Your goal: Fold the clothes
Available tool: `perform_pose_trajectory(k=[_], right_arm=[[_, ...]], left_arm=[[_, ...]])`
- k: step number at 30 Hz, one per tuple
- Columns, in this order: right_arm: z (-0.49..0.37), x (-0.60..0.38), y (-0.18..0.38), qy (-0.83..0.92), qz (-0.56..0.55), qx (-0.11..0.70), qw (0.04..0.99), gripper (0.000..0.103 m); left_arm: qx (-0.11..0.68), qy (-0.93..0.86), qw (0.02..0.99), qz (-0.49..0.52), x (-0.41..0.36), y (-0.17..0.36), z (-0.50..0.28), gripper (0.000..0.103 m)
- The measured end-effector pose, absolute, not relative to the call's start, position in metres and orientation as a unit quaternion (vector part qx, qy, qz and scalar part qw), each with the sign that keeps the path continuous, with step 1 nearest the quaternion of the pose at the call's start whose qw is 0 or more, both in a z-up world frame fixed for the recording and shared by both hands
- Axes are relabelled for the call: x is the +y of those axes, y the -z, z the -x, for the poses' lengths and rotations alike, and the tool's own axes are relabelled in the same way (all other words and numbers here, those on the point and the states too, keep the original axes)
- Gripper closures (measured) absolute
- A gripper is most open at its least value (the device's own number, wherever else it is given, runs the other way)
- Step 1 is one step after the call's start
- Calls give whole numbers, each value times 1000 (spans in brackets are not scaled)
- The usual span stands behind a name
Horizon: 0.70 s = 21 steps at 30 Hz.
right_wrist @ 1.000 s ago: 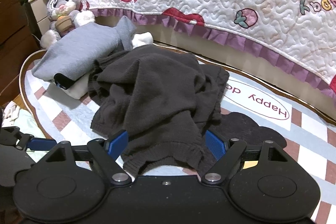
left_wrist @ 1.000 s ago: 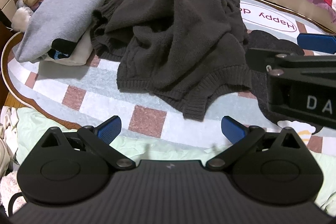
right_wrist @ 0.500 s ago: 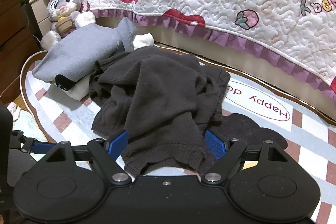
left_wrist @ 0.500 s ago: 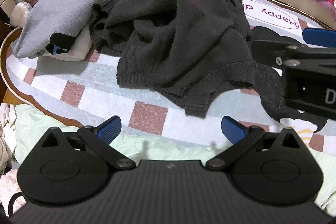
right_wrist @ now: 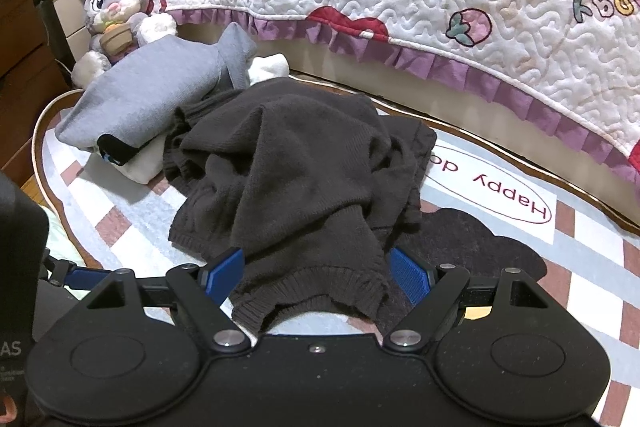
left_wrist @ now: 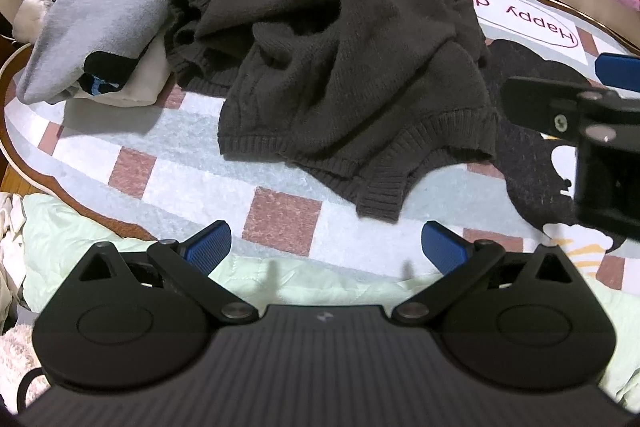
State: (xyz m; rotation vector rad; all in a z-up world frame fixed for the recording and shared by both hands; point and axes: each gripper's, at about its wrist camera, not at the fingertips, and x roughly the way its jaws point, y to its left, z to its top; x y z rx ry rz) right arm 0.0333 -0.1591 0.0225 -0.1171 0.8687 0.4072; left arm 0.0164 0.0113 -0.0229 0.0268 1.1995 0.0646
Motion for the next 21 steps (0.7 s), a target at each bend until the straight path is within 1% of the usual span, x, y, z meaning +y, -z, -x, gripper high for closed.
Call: perform_pose_trajectory(k=[14,18,20,21], right_arm=[[-36,-158,-18,-195,53,414,888,19],[-37,-166,-2,-213,23,379,900,18],[-38,-168,8,-219,15,378,899,18],[-39,-168,12,-226,14,378,898,18]], left_arm=[[566,-32,823,-8,18,30,-22,0],[565,-42,824,-8,33,41,-30,0],[561,-55,826,0,46,46,-35,0],[559,-61,827,3,52,48,-37,2]])
